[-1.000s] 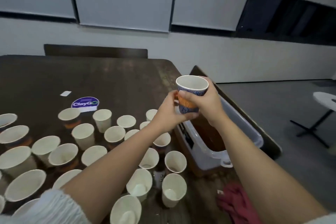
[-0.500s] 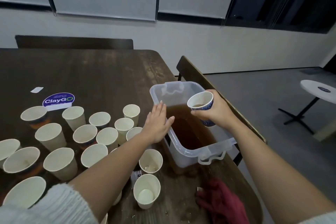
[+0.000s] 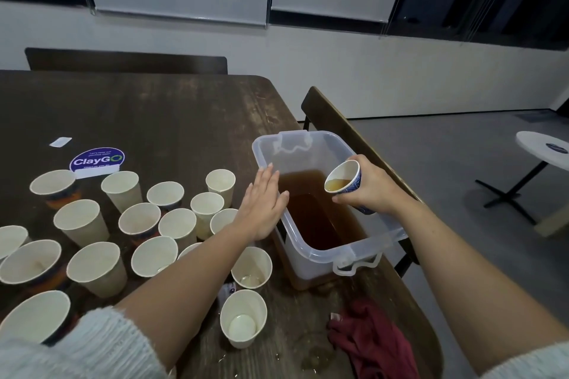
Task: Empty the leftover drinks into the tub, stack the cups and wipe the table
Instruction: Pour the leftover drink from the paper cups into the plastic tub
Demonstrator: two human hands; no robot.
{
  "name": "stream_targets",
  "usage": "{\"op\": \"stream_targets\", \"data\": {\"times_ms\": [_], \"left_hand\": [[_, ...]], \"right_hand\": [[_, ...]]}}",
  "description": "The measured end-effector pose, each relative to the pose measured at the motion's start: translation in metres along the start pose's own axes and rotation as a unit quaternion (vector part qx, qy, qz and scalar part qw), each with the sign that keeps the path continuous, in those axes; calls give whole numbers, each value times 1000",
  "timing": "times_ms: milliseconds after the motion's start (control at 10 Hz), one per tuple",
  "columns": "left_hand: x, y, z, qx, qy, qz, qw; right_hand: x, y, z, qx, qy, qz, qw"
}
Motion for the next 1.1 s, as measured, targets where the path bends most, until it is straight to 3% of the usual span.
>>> {"op": "stream_targets", "data": {"times_ms": [1100], "left_hand": [[-1,0,-1,-9,2,4,1000]], "right_hand": [[4,0,2,21,20,-86,996]]}}
Point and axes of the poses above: each hand's wrist, its own z-axis towards the middle knuckle, its own y-axis out of the back of the hand, x = y × z, the point moved 4 cm from there along z, towards the middle knuckle, and after that the axes turned 15 degrees about -x, right-handed, at the moved point
